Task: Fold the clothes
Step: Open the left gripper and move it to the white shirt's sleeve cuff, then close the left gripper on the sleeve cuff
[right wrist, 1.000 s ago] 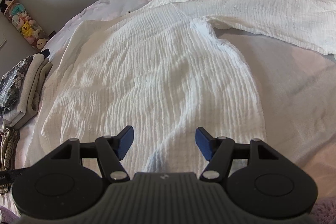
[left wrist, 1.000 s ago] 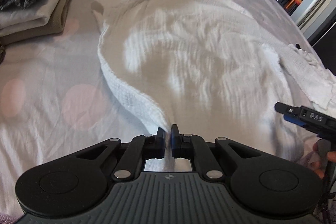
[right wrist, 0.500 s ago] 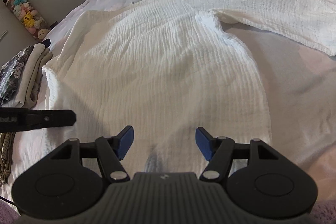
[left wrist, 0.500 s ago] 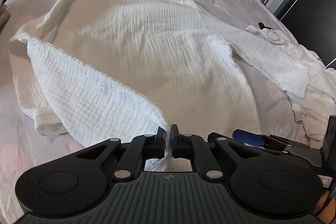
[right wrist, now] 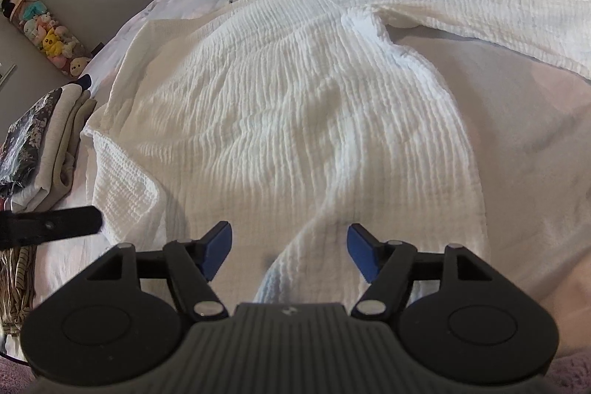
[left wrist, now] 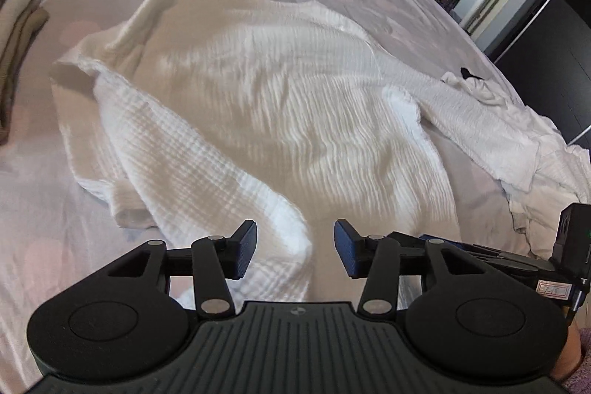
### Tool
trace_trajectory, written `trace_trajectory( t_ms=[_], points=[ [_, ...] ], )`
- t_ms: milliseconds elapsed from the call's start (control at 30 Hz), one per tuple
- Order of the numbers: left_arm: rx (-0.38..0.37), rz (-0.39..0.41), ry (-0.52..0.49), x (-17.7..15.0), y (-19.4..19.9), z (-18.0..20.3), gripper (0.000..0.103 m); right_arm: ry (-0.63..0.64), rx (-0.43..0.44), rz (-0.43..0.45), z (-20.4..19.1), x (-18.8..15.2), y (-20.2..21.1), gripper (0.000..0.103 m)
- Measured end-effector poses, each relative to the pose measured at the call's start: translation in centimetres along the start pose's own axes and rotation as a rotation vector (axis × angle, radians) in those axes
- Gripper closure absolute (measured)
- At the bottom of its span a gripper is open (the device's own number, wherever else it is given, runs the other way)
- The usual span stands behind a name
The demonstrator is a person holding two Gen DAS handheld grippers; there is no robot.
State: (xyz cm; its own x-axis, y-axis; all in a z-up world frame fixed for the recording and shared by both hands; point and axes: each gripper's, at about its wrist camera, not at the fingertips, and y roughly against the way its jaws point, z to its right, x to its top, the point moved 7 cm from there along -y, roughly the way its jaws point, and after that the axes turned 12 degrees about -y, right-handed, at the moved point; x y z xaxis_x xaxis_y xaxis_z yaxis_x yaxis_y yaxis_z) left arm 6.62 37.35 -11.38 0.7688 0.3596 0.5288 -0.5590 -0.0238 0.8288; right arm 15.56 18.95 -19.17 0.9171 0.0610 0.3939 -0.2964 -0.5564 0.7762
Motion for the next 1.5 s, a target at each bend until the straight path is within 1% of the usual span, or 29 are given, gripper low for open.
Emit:
trace_trajectory(
  t_ms=[167,300,367,467,633,700,733,767,800,833,900,1000,1133,1200,1500],
  points=[
    [0.102,0.026,0.122,0.0,1.8,-5.7,0.059,0.008,-0.008,0.004,0.0,-0.1,0.1,0.031],
    [0.157,0.030,0.286,-1.4,1.0,-10.5,0.059,0.013,-0.017,-0.001,-0.1,-0.1,-0.1,0.030],
    [0.170,0.025,0.346,-2.1,0.0,-12.3,0.059,0.015,-0.021,-0.004,-0.1,-0.1,-0.2,0.030],
    [0.159,0.017,0.424,-3.0,-1.6,-14.1,0.059,0.020,-0.028,-0.009,-0.1,-0.1,-0.4,0.030],
    [0.079,0.044,0.517,-3.0,-4.0,-14.8,0.058,0.020,-0.032,-0.026,-0.2,-0.2,-1.2,0.030],
    [0.074,0.035,0.505,-2.8,-4.7,-14.5,0.058,0.017,-0.034,-0.032,-0.2,-0.2,-1.5,0.030],
    [0.081,0.028,0.493,-2.8,-5.0,-14.4,0.063,0.015,-0.035,-0.035,-0.2,-0.2,-1.7,0.030],
    [0.093,0.018,0.477,-2.8,-5.3,-14.4,0.070,0.013,-0.036,-0.038,-0.2,-0.2,-1.9,0.030],
    [0.099,0.013,0.466,-2.8,-5.5,-14.4,0.084,0.012,-0.037,-0.040,-0.2,-0.2,-2.0,0.030],
    [0.096,0.014,0.460,-2.8,-5.5,-14.5,0.089,0.010,-0.036,-0.041,-0.1,-0.1,-2.1,0.030],
    [0.098,0.022,0.450,-2.7,-5.1,-14.7,0.092,0.004,-0.034,-0.041,-0.1,-0.1,-2.1,0.030],
    [0.132,0.046,0.393,-1.4,-3.3,-14.8,0.093,0.000,-0.030,-0.040,-0.1,-0.1,-2.0,0.030],
    [0.206,0.066,0.286,1.8,0.0,-15.0,0.094,-0.002,-0.025,-0.037,-0.2,-0.1,-1.9,0.030],
    [0.278,0.063,0.219,3.4,1.6,-15.2,0.094,-0.005,-0.023,-0.037,-0.2,0.0,-1.9,0.030],
    [0.575,0.042,-0.026,8.8,8.4,-16.8,0.094,-0.018,-0.012,-0.039,0.0,0.0,-1.8,0.030]
  ],
)
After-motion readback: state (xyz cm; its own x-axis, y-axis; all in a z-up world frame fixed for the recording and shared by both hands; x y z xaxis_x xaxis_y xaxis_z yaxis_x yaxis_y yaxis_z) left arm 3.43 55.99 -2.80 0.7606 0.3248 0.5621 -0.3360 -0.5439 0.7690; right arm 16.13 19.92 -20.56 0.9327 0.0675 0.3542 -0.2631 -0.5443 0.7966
